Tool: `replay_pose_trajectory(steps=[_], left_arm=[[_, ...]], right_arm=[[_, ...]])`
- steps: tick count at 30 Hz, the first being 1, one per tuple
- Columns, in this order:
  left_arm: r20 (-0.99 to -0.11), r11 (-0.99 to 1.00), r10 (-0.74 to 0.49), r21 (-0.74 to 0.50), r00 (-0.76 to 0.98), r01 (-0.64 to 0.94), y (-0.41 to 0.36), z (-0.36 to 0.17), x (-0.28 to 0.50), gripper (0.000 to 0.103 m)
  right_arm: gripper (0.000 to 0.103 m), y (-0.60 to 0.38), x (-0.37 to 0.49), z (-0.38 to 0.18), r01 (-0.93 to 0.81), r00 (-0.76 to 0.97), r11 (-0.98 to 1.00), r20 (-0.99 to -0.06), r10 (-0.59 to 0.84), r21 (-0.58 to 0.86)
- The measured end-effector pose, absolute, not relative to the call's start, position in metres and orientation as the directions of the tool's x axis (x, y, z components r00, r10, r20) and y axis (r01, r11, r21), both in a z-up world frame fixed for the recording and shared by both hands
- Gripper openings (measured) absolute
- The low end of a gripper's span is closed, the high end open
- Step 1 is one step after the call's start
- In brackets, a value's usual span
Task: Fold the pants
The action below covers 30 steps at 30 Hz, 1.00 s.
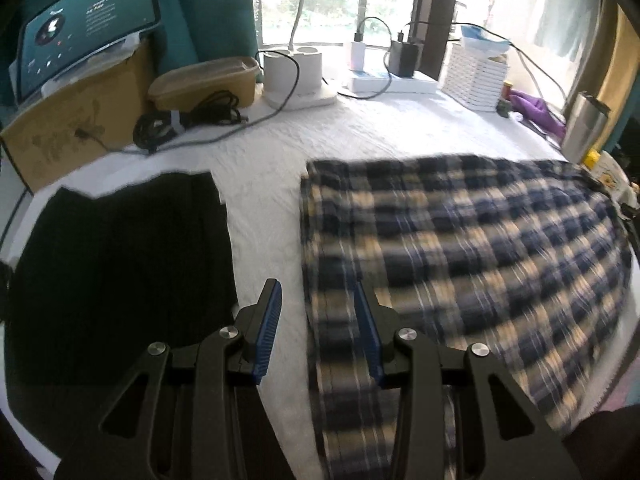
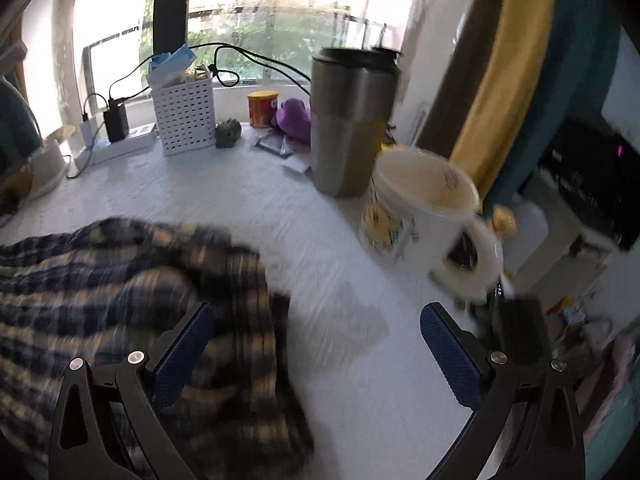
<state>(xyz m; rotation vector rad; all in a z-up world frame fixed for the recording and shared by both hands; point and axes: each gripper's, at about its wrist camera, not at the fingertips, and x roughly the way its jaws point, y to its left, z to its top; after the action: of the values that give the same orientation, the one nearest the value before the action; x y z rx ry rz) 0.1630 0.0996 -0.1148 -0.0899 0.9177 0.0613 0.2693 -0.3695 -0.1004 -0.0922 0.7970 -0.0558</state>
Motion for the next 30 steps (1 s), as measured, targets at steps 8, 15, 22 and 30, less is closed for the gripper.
replay_pose_trajectory(steps=[8,15,22,30], left_arm=[[-0.814,0.994,-0.021,-0.078,0.581,-0.072,0.09,-0.131,0.134,0.038],[-0.808,1.0,-0.003,-0.018,0.589,-0.02,0.074,-0.14,0.124,0.032],[-0.802,0.998,0.029,-0.007,0.597,-0.059,0.078,-0.138,0.122,0.005],[-0.804,0.998,0.05,0.013,0.592,-0.067,0.082,-0.139,0.122,0.008]], right_arm=[[0.103,-0.369,0.217,-0.12,0.007,0.695,0.999,-0.719,0.023,0.039],[0.049,-0.366,0.217,-0.147,-0.021,0.633,0.993,-0.767,0.105,0.118],[0.032,-0.353,0.206,-0.145,-0.059,0.636,0.997,-0.771,0.008,-0.038],[0.032,-0.356,0.195,-0.149,-0.039,0.622,0.996,-0.782,-0.042,-0.084]])
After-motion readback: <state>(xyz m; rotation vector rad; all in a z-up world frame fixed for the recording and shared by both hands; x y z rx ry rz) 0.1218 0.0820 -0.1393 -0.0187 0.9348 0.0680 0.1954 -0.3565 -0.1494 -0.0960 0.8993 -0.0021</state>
